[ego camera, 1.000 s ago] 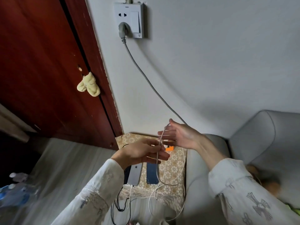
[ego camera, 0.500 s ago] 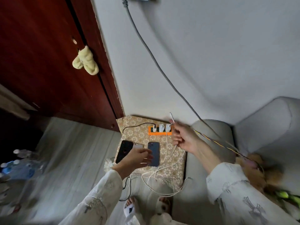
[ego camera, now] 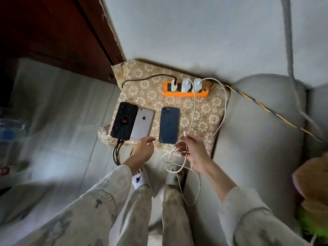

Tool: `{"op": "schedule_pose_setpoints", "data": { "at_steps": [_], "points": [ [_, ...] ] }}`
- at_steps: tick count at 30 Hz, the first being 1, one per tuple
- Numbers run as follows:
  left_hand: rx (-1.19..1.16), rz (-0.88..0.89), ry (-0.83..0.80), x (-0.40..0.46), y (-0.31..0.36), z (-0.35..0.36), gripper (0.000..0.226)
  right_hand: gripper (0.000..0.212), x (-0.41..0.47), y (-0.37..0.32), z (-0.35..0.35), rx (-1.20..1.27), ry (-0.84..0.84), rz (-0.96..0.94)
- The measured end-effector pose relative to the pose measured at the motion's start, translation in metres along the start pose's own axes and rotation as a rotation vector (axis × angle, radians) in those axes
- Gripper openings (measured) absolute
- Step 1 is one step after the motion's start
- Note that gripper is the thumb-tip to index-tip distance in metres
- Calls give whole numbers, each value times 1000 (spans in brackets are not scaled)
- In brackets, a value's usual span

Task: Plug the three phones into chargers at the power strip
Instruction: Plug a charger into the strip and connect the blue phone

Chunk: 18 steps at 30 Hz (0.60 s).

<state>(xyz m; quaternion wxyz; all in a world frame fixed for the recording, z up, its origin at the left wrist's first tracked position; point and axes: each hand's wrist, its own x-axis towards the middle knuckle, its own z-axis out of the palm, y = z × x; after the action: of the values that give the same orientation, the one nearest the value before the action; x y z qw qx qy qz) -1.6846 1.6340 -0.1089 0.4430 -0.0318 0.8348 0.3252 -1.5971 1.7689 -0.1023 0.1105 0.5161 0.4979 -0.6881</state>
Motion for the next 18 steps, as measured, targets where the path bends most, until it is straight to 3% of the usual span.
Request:
{"op": "schedule_pose_setpoints", "data": {
  "at_steps": [3,6,9,18],
  "points": [
    [30,32,-25,39,3,25,51,21,43,12,10,-17,2,-9],
    [18,100,-32,77,18,45,62,27,84,20,12,-296,116,-68],
    [62,61,16,90,21,61,66,23,104,28,11,-346,149,-87],
    [-128,-97,78,114,9,63,39,28,107,38,8,-220,205,-71]
  ]
}}
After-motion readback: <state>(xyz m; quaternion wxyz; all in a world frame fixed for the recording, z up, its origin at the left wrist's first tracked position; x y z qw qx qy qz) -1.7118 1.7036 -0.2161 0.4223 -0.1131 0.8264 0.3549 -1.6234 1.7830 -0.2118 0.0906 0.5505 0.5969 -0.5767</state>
